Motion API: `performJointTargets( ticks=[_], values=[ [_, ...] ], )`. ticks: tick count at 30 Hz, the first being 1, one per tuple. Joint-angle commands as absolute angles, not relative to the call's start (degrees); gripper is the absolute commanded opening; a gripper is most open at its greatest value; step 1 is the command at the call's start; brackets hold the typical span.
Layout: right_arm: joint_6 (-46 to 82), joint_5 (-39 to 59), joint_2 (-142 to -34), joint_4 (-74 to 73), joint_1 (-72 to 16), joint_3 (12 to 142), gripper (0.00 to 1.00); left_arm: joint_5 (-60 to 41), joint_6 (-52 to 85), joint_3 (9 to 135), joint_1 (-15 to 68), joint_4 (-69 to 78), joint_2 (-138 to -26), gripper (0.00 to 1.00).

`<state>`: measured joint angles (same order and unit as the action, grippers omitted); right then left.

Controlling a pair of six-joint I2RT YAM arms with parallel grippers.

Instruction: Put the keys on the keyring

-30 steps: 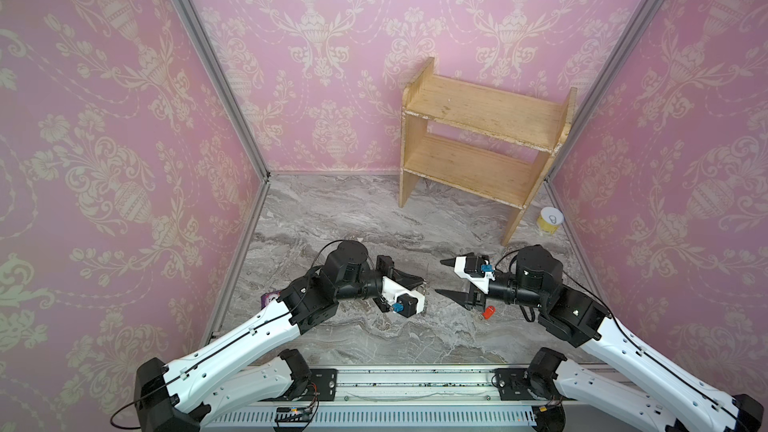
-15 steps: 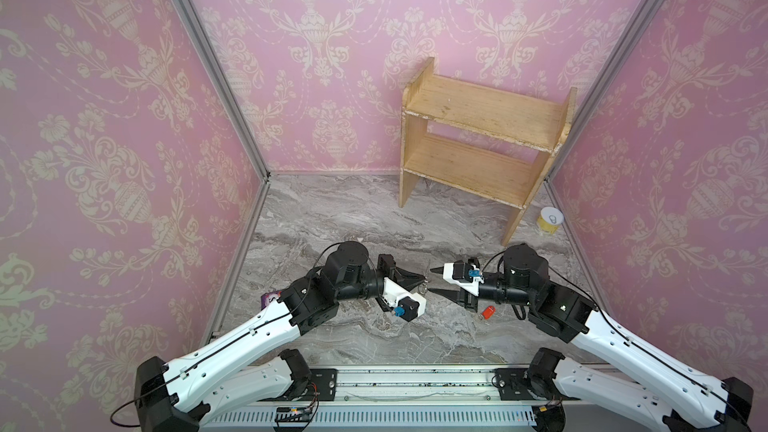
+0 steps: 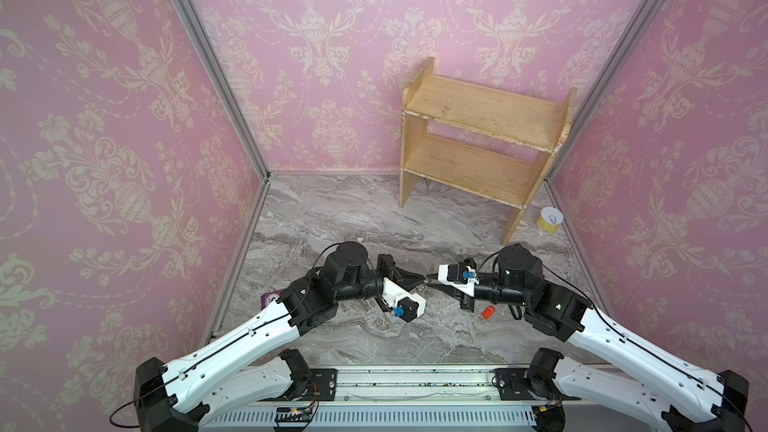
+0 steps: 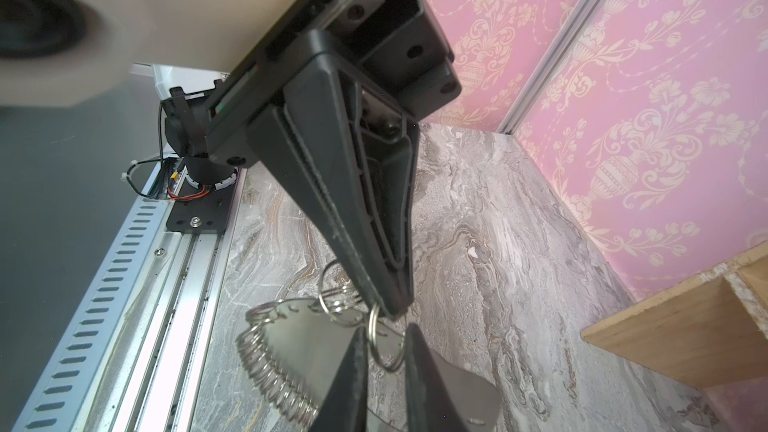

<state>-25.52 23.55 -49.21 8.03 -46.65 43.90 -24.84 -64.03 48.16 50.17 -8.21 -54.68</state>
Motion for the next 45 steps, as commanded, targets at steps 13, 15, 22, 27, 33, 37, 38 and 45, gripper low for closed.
performJointTargets(
  ticks=[13,15,22,27,33,37,38,45],
  values=[
    [-24.09,21.80,-46.93,5.29,-47.01,44.56,0.16,-26.81,-58.98,46.59,50.63,-1.84,-53.28,0.00],
    [-23.83,22.06,-47.02,5.27,-47.00,44.56,0.14,-27.04,-58.73,46.54,50.58,-1.49,-53.26,0.00],
    [-23.42,21.80,-46.12,4.62,-46.96,44.42,0.04,-27.27,-58.36,46.67,50.62,-1.85,-53.53,0.00],
    [-23.12,22.57,-45.61,4.70,-46.97,44.55,0.01,-27.35,-57.91,46.76,50.62,-1.82,-53.70,0.00],
    [-22.50,22.95,-45.35,4.66,-47.01,44.77,0.00,-26.92,-56.75,46.58,50.62,-1.24,-53.97,0.00],
    [-21.93,23.11,-45.61,5.01,-46.95,45.43,0.00,-26.81,-56.25,46.49,50.60,-1.06,-53.99,0.00],
    [-21.76,23.03,-45.62,5.03,-47.01,45.48,0.00,-26.81,-56.16,46.49,50.62,-1.06,-54.05,0.00],
    [-20.84,22.50,-45.90,6.52,-46.98,46.81,0.00,-25.87,-55.22,46.23,50.62,-0.49,-54.01,0.20]
  ],
)
